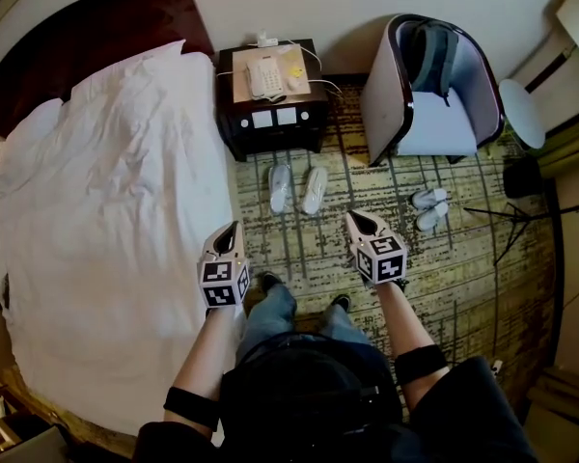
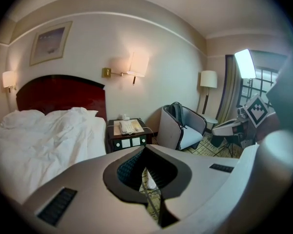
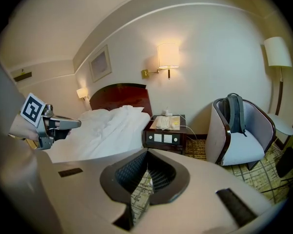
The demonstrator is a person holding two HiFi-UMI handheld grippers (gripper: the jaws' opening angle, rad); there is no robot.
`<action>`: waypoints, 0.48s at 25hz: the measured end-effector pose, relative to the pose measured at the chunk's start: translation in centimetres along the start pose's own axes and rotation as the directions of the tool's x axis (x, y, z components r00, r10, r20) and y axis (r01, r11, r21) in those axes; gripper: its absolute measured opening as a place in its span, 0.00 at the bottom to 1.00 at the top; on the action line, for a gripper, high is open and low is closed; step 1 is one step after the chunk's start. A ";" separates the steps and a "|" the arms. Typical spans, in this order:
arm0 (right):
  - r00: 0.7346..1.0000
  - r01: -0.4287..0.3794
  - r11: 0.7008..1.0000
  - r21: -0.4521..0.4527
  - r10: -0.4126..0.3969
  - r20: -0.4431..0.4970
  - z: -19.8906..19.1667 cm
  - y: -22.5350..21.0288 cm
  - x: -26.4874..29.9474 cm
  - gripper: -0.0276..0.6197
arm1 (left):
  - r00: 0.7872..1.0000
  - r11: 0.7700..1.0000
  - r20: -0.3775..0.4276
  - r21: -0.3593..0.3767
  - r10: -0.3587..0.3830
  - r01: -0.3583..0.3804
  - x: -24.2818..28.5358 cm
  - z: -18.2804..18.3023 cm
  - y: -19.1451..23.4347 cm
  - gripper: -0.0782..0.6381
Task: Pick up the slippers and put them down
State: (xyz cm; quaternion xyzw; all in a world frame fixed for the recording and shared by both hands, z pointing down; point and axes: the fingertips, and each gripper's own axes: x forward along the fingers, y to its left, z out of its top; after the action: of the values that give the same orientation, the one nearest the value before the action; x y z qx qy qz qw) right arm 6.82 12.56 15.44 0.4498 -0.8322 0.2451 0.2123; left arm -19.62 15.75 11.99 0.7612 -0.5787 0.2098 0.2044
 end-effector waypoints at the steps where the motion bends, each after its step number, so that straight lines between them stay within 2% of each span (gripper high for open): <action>1: 1.000 -0.004 1.000 -0.007 0.004 0.001 -0.2 -0.4 -0.7 0.05 | 1.000 1.000 0.002 -0.010 0.008 -0.008 -0.3 -0.1 -0.6 0.11; 7: 1.000 -0.019 0.999 -0.029 0.018 -0.006 -1.8 -2.4 -4.4 0.05 | 0.999 0.999 0.010 -0.042 0.031 -0.031 -1.9 -1.0 -3.9 0.11; 12: 1.000 -0.013 0.999 -0.040 0.014 0.015 -1.7 -3.8 -6.6 0.05 | 1.000 0.999 0.015 -0.035 0.017 -0.016 -2.6 -1.5 -6.6 0.11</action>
State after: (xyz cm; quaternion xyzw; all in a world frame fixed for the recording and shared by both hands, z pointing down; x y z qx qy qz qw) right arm 13.63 15.98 13.80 0.4418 -0.8416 0.2263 0.2131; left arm -13.94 20.24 11.31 0.7543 -0.5900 0.1955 0.2116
